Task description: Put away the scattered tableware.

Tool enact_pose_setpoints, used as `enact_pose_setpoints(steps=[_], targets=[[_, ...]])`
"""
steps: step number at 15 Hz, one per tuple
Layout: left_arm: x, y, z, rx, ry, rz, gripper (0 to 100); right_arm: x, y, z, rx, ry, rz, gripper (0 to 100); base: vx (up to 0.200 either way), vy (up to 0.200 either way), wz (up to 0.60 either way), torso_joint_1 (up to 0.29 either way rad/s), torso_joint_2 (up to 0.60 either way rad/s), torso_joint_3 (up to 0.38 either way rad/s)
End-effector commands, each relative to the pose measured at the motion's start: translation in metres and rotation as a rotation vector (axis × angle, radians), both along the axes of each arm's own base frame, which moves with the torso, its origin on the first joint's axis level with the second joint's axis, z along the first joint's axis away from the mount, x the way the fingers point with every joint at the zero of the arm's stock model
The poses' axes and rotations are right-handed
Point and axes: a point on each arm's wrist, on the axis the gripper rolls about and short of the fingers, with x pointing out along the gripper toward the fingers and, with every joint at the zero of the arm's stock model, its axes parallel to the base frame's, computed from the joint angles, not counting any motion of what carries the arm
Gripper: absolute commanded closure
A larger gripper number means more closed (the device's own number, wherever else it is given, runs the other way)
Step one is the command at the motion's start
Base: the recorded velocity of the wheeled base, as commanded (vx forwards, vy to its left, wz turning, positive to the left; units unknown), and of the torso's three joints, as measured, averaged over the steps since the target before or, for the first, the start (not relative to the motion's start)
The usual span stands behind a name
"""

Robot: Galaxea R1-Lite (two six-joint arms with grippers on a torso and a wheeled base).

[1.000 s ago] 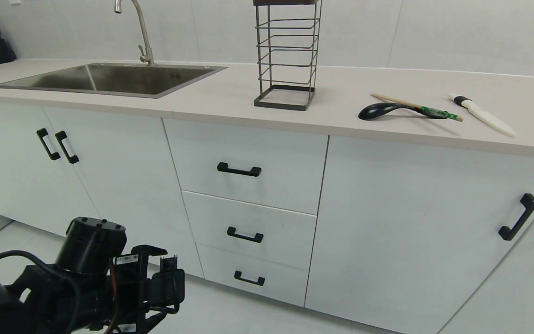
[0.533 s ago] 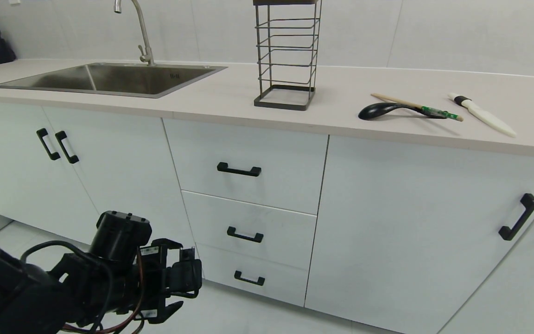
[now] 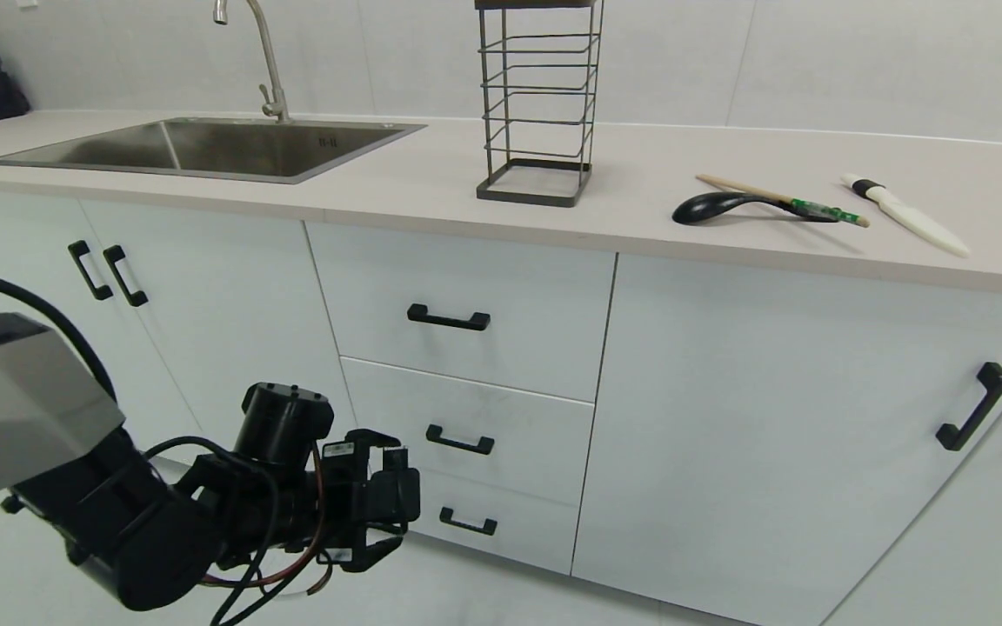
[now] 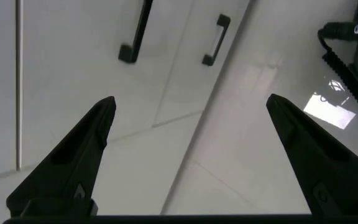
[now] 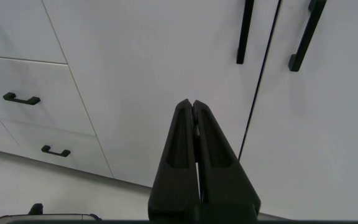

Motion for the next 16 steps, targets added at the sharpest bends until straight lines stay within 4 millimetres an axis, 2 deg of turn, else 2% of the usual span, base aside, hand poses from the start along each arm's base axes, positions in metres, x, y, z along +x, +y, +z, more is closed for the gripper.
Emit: enact_pose_setpoints(steps=[1,8,9,13,16], targets=[[0.018,-0.013,-0.008,-0.005,-0.012,-0.058,0,0.000,0.000,0.000,0.000,0.001,0.000,100,0.000,0.000,0.00,0.000,0.00,0.000],[0.047,-0.039,-0.044,-0.001,0.027,-0.122,0,0.000,0.000,0.000,0.000,0.001,0.000,100,0.000,0.000,0.00,0.000,0.00,0.000],[0.059,-0.047,-0.053,-0.006,0.022,-0.128,0,0.000,0.000,0.000,0.000,0.001,0.000,100,0.000,0.000,0.00,0.000,0.00,0.000],[0.076,-0.052,-0.067,-0.007,0.023,-0.117,0,0.000,0.000,0.000,0.000,0.001,0.000,100,0.000,0.000,0.00,0.000,0.00,0.000],[0.084,-0.056,-0.070,-0.016,0.011,-0.114,0,0.000,0.000,0.000,0.000,0.001,0.000,100,0.000,0.000,0.00,0.000,0.00,0.000]])
